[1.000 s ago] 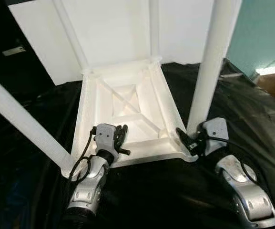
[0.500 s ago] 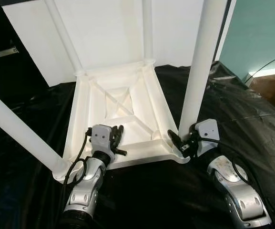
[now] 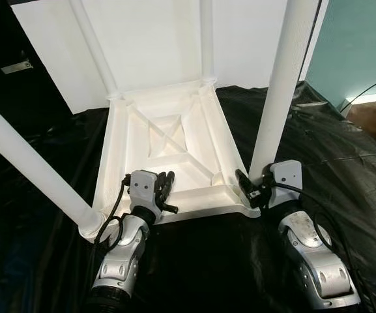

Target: Building children table

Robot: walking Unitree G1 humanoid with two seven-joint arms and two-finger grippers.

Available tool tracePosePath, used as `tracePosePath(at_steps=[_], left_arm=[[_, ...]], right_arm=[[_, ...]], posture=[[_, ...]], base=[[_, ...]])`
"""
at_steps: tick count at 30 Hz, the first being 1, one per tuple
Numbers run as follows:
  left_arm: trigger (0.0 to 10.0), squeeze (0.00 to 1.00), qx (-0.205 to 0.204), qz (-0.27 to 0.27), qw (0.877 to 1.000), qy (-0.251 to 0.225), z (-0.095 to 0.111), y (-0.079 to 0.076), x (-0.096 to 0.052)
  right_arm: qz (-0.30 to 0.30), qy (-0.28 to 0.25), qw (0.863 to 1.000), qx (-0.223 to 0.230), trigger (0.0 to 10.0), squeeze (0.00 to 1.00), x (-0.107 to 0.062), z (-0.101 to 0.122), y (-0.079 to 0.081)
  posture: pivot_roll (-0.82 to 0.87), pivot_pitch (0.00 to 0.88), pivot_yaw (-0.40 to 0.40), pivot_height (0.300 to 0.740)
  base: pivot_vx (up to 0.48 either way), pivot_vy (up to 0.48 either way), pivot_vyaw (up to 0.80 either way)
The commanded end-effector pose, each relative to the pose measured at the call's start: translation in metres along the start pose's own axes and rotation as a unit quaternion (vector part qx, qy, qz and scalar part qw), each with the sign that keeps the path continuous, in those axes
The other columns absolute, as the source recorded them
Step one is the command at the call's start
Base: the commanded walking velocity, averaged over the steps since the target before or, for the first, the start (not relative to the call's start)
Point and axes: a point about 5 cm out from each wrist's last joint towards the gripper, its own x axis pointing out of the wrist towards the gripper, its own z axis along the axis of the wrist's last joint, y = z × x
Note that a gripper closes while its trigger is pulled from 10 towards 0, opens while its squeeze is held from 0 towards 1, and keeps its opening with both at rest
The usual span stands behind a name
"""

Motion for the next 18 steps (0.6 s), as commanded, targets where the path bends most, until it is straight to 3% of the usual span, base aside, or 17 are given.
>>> tracePosePath(at_steps=[1,18], left_arm=[[10.0,0.0,0.01,-0.002,1.0,0.016,-0.0048,0.0012,-0.0007],[10.0,0.0,0.013,-0.005,1.0,0.02,-0.006,-0.0003,-0.0005]], right_arm=[[-0.01,0.097,0.995,0.017,10.0,0.0,-0.0055,-0.0395,0.0008],[-0.005,0.1,0.995,0.015,10.0,0.0,-0.0003,-0.043,0.0022]], posture=[[-0.1,0.049,0.077,0.74],[-0.09,0.039,0.073,0.74]], base=[[0.0,0.0,0.0],[0.0,0.0,0.0]])
